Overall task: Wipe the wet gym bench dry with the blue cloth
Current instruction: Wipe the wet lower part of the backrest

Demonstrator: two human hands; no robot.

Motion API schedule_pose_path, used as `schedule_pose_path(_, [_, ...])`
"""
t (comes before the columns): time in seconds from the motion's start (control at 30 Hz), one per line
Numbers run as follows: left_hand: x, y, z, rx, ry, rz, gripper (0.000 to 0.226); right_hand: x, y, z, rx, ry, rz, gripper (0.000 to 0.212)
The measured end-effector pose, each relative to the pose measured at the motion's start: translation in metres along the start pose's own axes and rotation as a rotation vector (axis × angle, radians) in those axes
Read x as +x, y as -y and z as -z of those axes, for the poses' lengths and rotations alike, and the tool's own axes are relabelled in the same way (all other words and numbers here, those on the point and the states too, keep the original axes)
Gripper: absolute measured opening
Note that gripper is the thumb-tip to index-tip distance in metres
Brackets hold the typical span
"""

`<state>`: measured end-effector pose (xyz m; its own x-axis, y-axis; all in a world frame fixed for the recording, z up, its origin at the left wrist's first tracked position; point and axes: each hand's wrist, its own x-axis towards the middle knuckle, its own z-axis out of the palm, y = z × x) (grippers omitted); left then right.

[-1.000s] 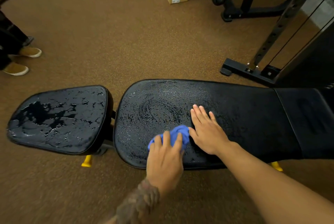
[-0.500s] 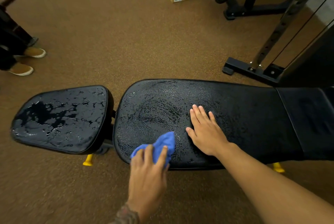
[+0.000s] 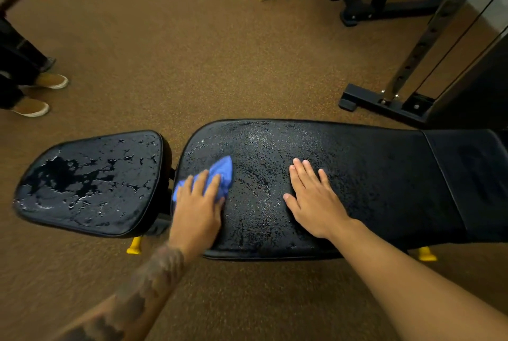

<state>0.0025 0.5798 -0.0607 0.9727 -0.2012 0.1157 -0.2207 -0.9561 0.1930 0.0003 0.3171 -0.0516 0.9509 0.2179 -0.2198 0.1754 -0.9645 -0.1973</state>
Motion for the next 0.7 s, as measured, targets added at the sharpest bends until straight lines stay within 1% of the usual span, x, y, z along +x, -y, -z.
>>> schedule_pose_path(0.07, [-0.031,-0.027,-0.002,-0.019,0.055,-0.091,0.05,0.0,0.0,0.0,-0.001,0.0,-0.009,0.066])
schedule_pose_path(0.13, [-0.034,-0.053,-0.011,-0.046,0.114,-0.181,0.048,0.001,0.0,-0.001,-0.019,0.0,-0.015,0.067])
schedule_pose_path(0.2, [-0.01,-0.07,-0.02,-0.061,0.118,-0.224,0.046,0.002,0.0,-0.003,-0.038,-0.006,-0.015,0.071])
schedule_pose_path(0.27, [0.024,-0.077,-0.025,-0.06,0.146,-0.231,0.046,0.003,0.0,-0.005,-0.044,-0.012,-0.013,0.08])
schedule_pose_path(0.3, [0.042,-0.076,-0.027,-0.054,0.155,-0.224,0.046,0.003,0.0,-0.006,-0.048,-0.017,-0.013,0.081])
schedule_pose_path(0.37, [0.072,-0.066,-0.023,-0.018,0.165,-0.186,0.048,0.002,0.001,-0.005,-0.05,-0.03,-0.018,0.075])
schedule_pose_path(0.47, [0.094,-0.026,-0.015,0.011,0.161,-0.082,0.051,0.0,0.003,-0.002,-0.018,-0.017,-0.021,0.066])
schedule_pose_path(0.6, [0.067,0.026,-0.005,-0.025,0.101,0.03,0.051,0.0,0.002,-0.001,-0.01,0.002,-0.019,0.065])
schedule_pose_path(0.7, [0.017,0.029,0.002,-0.058,0.056,0.049,0.051,0.0,0.003,-0.001,-0.005,0.013,-0.029,0.065])
